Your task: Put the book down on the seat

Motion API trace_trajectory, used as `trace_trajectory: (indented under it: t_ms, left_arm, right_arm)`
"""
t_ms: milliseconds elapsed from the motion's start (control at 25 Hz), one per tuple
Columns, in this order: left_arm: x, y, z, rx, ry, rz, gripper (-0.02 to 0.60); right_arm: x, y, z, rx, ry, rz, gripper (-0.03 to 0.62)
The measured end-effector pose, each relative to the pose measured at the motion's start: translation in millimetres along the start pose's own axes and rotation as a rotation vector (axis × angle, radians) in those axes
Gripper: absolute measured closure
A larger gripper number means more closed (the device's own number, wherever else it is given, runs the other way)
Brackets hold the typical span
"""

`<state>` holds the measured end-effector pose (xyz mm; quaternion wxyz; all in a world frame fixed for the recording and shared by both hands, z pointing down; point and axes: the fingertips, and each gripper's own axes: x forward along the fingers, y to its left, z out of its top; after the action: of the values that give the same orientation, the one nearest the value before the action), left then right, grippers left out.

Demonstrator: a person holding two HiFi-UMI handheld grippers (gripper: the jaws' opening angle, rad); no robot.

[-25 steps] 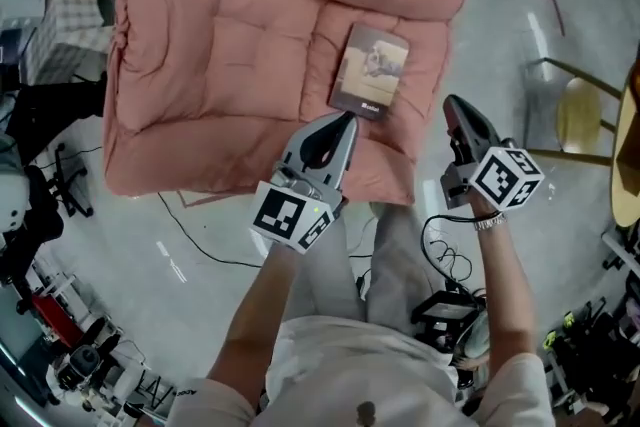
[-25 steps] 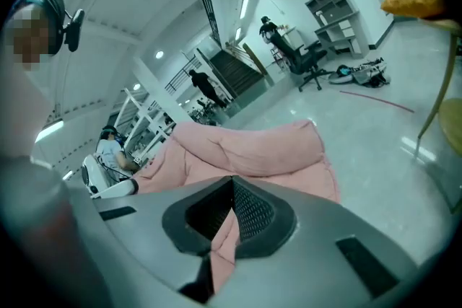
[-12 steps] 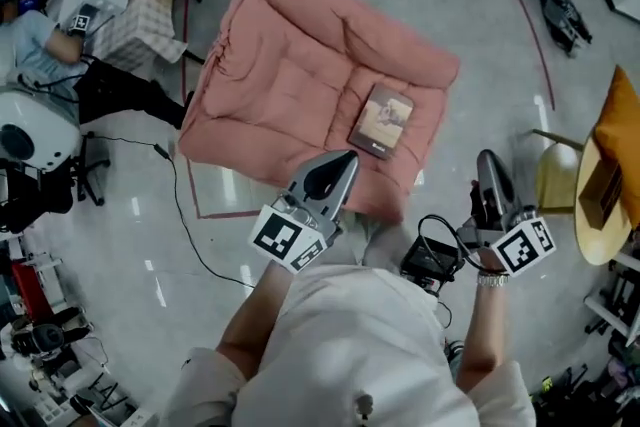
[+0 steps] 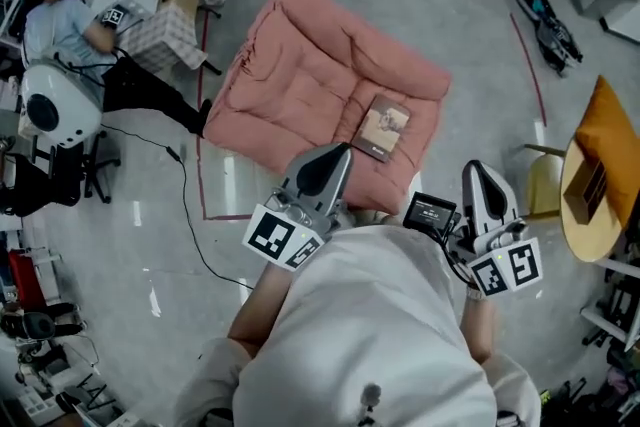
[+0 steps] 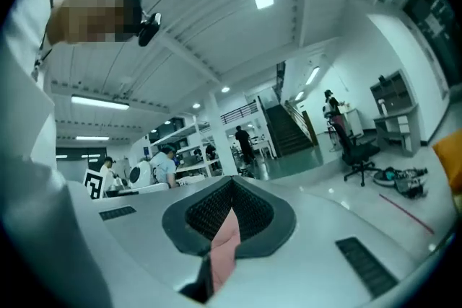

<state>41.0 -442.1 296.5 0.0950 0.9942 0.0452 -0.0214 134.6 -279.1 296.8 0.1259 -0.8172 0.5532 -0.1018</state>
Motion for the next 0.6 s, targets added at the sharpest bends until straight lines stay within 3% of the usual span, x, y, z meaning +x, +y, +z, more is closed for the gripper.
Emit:
trace_trajectory:
  t_ms: [120,320,600]
  left_arm:
    - [-3.9,-7.7,19.8,0.004,-0.041,0.015,0.574]
    - [-7.0,-20.1,36.3,0.019,-0.087,0.026,0.574]
    - [5.4,-36.9,45.9,0.053,-0.103,0.014,0.574]
  right_arm:
    - [-9.4,19.8,25.1,-0.079,-0.016,0.041,0.568]
    - [-25.8,32.6,51.7,-0.022,-0.088,0.095,0.566]
    - [-29.8,26.7,51.3,-0.066,-0.079,0.104,0.566]
